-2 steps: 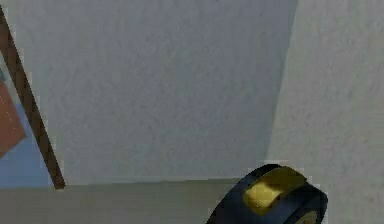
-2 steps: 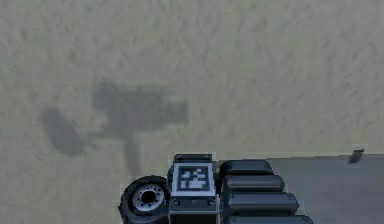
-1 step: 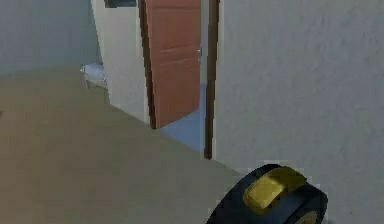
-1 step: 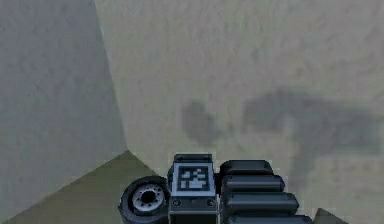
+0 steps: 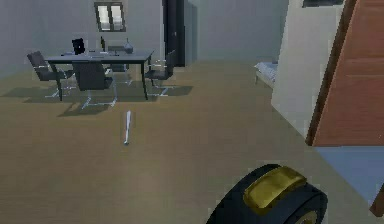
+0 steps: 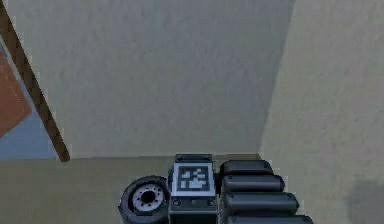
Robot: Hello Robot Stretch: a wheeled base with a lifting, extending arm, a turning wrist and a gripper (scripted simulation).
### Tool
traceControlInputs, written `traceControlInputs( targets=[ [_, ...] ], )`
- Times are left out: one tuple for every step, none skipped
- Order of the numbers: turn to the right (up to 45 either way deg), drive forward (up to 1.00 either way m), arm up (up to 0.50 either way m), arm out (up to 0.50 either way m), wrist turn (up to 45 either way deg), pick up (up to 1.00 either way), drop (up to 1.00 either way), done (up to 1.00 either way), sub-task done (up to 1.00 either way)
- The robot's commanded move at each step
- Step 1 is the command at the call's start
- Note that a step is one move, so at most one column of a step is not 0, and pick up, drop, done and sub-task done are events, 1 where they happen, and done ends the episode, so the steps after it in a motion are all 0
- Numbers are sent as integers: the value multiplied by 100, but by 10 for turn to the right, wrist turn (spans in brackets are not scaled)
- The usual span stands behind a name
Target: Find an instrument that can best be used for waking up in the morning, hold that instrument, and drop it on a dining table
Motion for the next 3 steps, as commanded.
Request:
traceControlInputs(
  targets=[
    [0, 20, 0, 0, 0, 0, 0, 0, 0],
    [330, 0, 0, 0, 0, 0, 0, 0, 0],
    [0, 100, 0, 0, 0, 0, 0, 0, 0]
  ],
)
